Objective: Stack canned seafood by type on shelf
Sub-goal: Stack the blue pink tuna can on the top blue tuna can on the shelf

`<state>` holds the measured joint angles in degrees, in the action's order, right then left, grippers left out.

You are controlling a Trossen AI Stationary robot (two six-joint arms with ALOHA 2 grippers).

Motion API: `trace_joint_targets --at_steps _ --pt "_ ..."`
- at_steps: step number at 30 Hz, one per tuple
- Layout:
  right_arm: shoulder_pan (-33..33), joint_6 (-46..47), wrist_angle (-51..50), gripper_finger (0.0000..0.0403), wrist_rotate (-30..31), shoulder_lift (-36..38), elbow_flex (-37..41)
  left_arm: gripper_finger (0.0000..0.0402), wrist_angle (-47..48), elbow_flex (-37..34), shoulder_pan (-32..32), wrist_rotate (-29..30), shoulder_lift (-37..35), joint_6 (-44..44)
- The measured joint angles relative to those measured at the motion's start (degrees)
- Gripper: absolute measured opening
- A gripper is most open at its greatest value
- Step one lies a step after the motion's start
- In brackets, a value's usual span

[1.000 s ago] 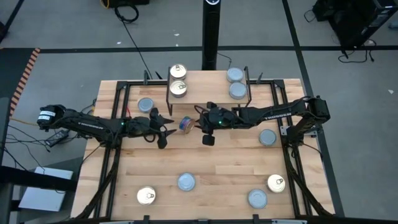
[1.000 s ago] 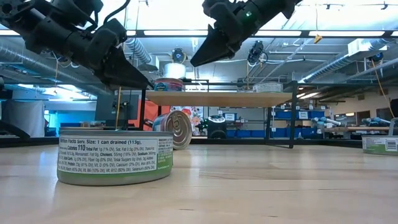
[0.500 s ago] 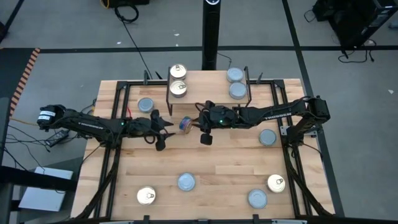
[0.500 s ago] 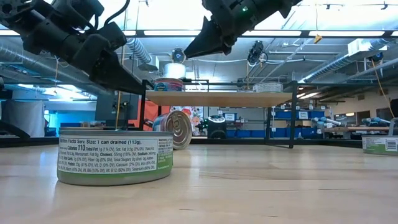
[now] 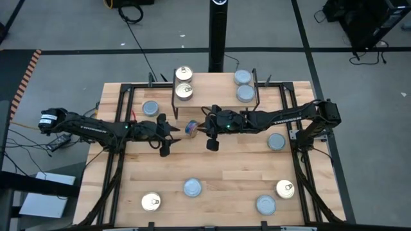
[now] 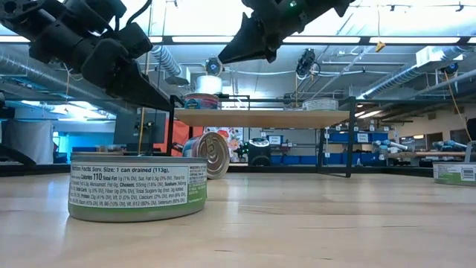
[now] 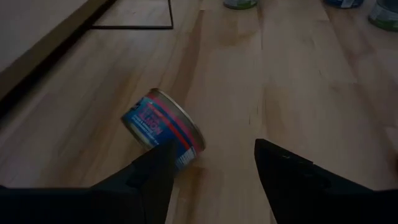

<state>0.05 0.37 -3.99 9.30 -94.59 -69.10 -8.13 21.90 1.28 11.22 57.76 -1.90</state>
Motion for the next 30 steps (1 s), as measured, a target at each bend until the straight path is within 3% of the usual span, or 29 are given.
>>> trace_joint_targets --at_steps 17,30 --pt "0.2 -2.5 -0.8 0.0147 0.0 0.0 0.0 0.0223 3.3 0.1 0.0 0.3 0.0 -1.5" --pt "0.2 -3.8 -0.6 0.0153 0.0 0.0 0.0 0.0223 3.3 0.1 0.0 0.3 0.0 -1.8"
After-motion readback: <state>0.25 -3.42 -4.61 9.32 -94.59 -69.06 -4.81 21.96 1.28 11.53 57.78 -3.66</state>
